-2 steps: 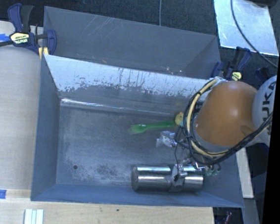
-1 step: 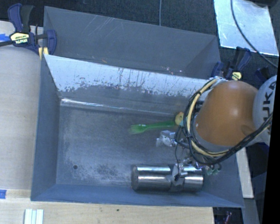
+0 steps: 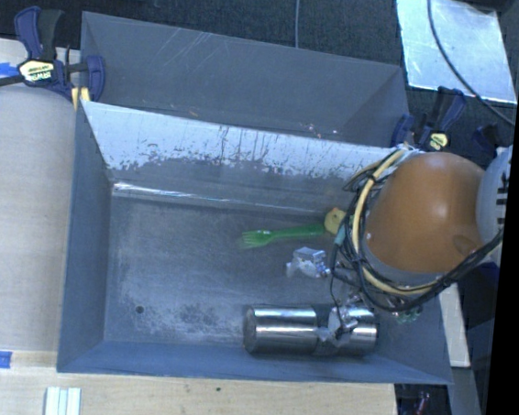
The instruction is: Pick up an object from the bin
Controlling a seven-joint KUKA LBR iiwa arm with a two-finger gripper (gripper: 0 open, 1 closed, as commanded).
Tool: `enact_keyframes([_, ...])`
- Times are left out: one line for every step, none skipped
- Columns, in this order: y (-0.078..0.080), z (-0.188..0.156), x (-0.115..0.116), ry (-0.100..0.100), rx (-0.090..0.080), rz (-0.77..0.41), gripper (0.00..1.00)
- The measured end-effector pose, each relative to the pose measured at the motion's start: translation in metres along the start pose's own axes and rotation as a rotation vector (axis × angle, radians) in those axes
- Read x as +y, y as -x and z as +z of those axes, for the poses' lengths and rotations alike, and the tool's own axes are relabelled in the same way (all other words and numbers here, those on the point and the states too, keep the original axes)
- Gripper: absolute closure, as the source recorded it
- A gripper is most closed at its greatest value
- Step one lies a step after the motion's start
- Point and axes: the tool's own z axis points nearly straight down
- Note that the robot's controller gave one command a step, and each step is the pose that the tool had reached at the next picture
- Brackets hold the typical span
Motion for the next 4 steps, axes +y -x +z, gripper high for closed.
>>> enact_keyframes([0.003, 0.058, -0.001, -0.004, -0.009, 0.072, 0.0])
enact_keyframes([0.005, 0.088, 0.003, -0.009, -0.02, -0.063, 1.0])
enact_keyframes([0.005, 0.088, 0.003, -0.009, -0.02, -0.064, 1.0])
enact_keyframes([0.0, 0.067, 0.005, -0.001, -0.005, -0.063, 1.0])
